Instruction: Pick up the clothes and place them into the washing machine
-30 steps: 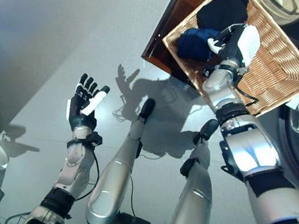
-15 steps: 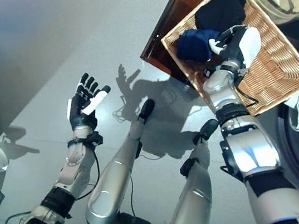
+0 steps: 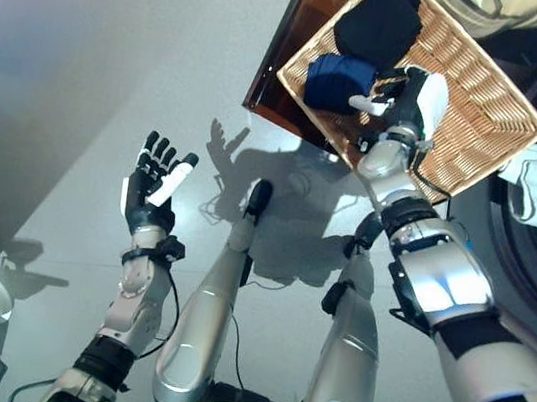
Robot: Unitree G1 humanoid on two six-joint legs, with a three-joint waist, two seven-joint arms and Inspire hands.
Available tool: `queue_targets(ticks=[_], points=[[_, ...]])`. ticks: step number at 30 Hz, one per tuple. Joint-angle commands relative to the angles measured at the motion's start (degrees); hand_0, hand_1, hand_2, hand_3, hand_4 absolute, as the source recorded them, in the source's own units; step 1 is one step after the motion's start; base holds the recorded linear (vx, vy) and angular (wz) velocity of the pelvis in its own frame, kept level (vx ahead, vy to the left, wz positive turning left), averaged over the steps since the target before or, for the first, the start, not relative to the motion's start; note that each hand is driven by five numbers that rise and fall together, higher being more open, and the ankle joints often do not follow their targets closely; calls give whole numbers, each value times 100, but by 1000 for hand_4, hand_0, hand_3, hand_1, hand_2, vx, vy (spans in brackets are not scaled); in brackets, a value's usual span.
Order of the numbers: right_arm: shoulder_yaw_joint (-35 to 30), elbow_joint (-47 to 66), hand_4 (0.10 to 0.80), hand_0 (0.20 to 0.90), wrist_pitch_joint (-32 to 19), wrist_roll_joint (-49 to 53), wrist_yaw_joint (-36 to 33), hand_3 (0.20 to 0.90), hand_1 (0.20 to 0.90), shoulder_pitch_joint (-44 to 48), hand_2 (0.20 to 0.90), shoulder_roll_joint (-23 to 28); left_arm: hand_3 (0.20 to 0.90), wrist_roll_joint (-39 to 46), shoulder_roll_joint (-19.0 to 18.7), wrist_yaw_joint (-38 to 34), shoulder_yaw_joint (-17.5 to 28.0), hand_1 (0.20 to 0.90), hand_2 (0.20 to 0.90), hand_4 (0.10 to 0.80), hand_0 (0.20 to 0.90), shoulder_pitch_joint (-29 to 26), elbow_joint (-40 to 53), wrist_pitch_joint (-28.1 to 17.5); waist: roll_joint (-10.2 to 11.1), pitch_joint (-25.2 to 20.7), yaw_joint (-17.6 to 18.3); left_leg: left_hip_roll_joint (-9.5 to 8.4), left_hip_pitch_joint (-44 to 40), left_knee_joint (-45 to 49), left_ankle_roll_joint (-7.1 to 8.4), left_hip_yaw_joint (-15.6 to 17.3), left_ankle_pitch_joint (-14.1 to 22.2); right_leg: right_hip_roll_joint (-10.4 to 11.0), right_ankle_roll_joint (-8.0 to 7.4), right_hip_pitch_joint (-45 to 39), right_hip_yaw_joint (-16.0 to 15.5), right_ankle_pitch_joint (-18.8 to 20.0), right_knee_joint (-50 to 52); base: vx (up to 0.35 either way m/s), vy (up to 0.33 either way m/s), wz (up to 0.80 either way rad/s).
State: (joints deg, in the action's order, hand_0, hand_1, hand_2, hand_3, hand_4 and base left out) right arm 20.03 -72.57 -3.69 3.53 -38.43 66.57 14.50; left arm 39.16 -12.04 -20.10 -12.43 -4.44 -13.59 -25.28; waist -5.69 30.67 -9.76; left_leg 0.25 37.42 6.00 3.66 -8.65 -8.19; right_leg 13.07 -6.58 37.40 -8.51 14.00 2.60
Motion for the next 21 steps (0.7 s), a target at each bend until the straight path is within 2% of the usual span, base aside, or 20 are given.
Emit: queue_targets(ticks=[1, 10, 21], points=[[115, 549, 800, 900, -402, 224, 41, 900, 900, 22, 900, -186, 900, -62, -333, -80, 218, 900, 900, 800, 900, 249, 588, -304, 13, -88, -93, -6, -116, -360, 126, 206, 24, 285, -240, -230, 331, -1185, 854, 0, 0, 0], [189, 823, 800, 900, -462, 377, 247, 900, 900, -192, 900, -607, 900, -94, -360, -138, 281, 900, 900, 800, 900, 228, 588, -268, 68, -88, -99, 12, -98, -345, 132, 204, 19, 264, -226, -245, 311, -1166, 837, 0, 0, 0], [262, 959, 800, 900, -483, 459, 368, 900, 900, -197, 900, -848, 900, -144, -371, -184, 290, 900, 900, 800, 900, 229, 584, -246, 73, -88, -163, 18, -12, -391, 141, 172, -31, 270, -234, -208, 256, -1143, 799, 0, 0, 0]])
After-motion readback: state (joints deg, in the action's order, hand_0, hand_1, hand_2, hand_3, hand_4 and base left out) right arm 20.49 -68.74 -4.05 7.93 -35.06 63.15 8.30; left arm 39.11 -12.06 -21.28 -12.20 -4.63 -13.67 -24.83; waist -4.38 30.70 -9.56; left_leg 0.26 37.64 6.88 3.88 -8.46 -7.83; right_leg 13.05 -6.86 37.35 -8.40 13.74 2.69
